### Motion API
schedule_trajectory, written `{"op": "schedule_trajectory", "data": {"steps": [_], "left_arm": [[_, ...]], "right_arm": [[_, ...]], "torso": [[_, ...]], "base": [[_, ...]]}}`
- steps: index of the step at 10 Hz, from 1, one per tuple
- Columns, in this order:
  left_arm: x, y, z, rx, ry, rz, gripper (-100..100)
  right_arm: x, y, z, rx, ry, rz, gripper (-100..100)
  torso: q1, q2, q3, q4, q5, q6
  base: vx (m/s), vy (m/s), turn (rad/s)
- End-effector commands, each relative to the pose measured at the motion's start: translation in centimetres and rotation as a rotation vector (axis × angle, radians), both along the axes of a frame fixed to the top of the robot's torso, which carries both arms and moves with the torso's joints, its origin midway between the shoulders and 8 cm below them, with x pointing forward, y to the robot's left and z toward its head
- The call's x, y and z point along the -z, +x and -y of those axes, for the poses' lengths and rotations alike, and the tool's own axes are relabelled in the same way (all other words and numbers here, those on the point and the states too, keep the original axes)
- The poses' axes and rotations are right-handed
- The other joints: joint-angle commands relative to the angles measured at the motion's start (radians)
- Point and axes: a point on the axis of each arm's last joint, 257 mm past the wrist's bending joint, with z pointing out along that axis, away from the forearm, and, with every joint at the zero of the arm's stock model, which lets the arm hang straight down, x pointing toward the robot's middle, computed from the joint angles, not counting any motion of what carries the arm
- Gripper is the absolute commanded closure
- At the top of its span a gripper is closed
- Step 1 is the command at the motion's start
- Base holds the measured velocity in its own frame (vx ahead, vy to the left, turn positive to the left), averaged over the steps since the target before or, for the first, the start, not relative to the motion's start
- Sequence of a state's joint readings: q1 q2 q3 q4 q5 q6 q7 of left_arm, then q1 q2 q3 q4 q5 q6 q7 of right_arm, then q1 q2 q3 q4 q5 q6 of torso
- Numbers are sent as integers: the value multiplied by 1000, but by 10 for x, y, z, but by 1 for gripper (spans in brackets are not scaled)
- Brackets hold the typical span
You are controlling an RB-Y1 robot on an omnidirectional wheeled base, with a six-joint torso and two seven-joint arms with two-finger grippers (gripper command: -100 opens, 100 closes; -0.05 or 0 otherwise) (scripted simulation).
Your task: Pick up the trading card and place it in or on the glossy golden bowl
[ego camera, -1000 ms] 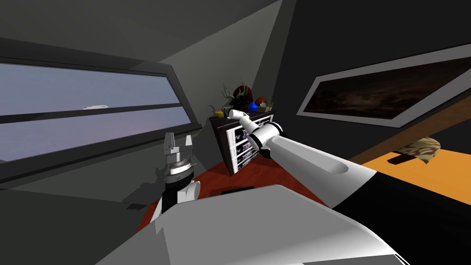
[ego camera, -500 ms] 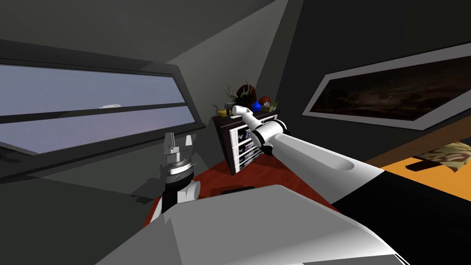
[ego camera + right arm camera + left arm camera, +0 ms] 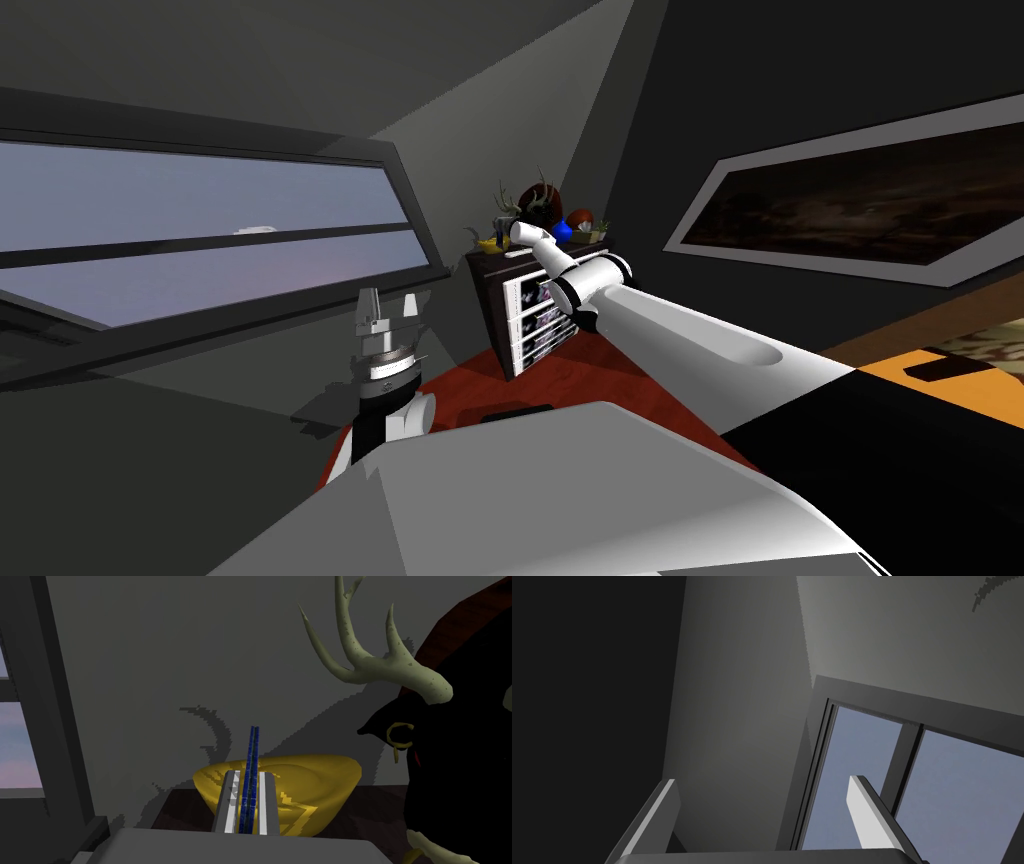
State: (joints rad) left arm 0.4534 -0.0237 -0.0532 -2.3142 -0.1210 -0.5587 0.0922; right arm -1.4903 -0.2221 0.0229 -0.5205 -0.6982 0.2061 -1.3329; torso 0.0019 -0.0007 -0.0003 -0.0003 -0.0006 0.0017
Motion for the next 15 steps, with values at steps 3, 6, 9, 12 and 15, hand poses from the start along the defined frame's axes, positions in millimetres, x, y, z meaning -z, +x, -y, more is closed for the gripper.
{"op": "schedule_trajectory", "data": {"steps": [3, 6, 9, 12, 15], "left_arm": [[0, 0, 0, 0, 0, 0, 0], [0, 0, 0, 0, 0, 0, 0], [0, 0, 0, 0, 0, 0, 0], [0, 0, 0, 0, 0, 0, 0], [0, 0, 0, 0, 0, 0, 0]], "right_arm": [[-33, 3, 39, 59, -29, 41, 100], [-54, 3, 62, 87, -26, 62, 100], [-54, 3, 62, 87, -25, 61, 100], [-77, 0, 81, 116, -37, 92, 100], [-107, -4, 115, 143, 1, 101, 100]], "torso": [[1, 0, 1, 1, 0, -1], [1, 0, 0, 1, 1, 1], [0, 0, 0, 1, 1, 1], [2, 1, 1, 2, 2, 0], [2, -1, 0, 1, 2, 0]], "base": [[3, 23, 115], [11, 24, 45], [9, 10, 16], [14, 12, 62], [40, 8, 112]]}}
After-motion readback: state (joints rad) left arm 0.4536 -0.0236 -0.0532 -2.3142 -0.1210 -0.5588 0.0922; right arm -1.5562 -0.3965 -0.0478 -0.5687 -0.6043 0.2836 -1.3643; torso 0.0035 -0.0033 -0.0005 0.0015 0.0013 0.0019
